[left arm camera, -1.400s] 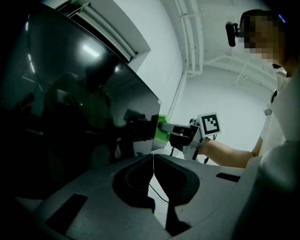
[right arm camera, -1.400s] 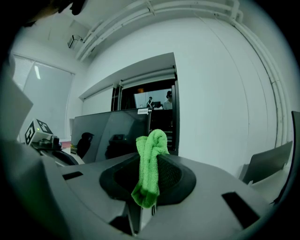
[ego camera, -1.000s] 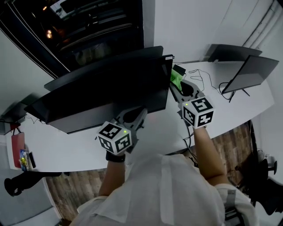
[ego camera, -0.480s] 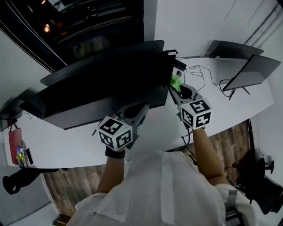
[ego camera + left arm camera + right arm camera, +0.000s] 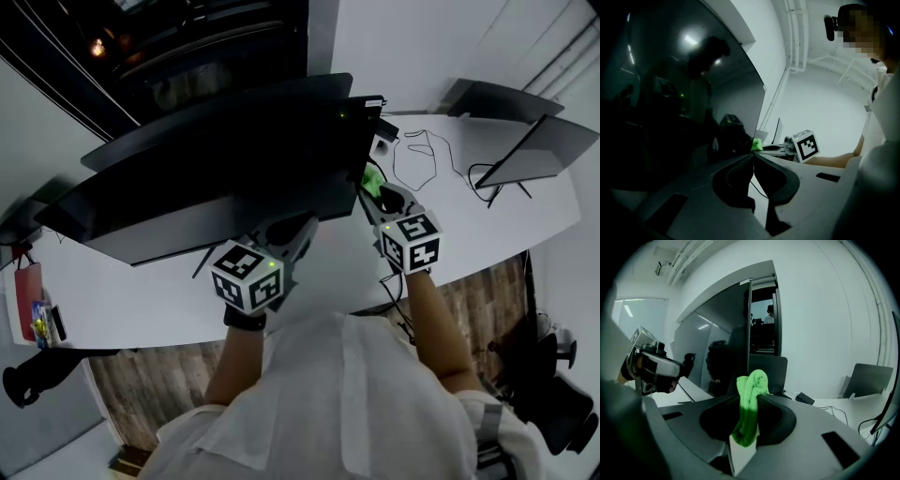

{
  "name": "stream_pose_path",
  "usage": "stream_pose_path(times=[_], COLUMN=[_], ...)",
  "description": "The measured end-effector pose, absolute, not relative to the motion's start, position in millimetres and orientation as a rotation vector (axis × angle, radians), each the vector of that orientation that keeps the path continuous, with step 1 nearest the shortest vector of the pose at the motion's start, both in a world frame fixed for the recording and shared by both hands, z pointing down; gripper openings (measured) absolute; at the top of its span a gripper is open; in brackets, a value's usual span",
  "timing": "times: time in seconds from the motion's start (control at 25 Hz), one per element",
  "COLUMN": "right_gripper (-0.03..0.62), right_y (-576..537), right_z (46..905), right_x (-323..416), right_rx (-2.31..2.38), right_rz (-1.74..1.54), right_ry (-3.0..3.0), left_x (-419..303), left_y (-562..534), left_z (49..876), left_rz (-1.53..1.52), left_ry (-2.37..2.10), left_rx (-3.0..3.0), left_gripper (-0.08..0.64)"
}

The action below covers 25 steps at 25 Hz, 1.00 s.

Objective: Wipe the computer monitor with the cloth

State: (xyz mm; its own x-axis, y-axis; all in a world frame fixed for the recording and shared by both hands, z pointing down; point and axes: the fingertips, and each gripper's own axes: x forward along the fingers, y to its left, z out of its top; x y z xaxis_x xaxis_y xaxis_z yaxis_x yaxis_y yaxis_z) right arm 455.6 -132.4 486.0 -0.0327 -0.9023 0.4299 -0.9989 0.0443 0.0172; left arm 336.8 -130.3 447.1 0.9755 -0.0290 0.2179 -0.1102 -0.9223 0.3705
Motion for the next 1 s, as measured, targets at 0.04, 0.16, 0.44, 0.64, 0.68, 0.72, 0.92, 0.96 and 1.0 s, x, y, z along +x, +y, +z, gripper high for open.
stream_pose_path(times=[0.04,0.16,0.44,0.64,0.68,0.72,0.92,0.96,1.0], right_gripper=[0.074,0.074,0.074,0.074,0.074,0.074,0.074,0.074,0.074], right_y=[-131.9,-130.1,-125.4,-121.7,-120.7,-119.5,-115.7,-115.0,-114.1], right_z=[489.3,499.4,529.7,555.1,560.4,565.7,588.9,593.0,597.2], right_x=[455.3,455.1,453.1,451.3,451.2,451.3,449.6,449.0,448.6], right_rx=[1.919,1.904,1.853,1.816,1.808,1.800,1.756,1.744,1.731], right_rz=[0.421,0.438,0.499,0.544,0.553,0.563,0.610,0.615,0.620], right_ry=[-1.998,-1.978,-1.937,-1.908,-1.901,-1.894,-1.860,-1.852,-1.845], left_x=[336.8,336.7,333.8,329.1,328.4,327.9,324.1,323.1,322.5], left_y=[-130.0,-129.8,-127.3,-126.1,-125.8,-125.4,-123.9,-124.0,-124.0], left_z=[448.2,451.2,457.6,462.1,462.8,463.4,465.8,466.1,466.3], left_rz=[0.295,0.300,0.305,0.302,0.302,0.302,0.300,0.299,0.297], left_ry=[-0.099,-0.100,-0.108,-0.119,-0.123,-0.126,-0.139,-0.144,-0.149], left_rx=[2.732,2.728,2.713,2.704,2.702,2.701,2.696,2.695,2.695], left_gripper=[0.017,0.017,0.017,0.017,0.017,0.017,0.017,0.017,0.017])
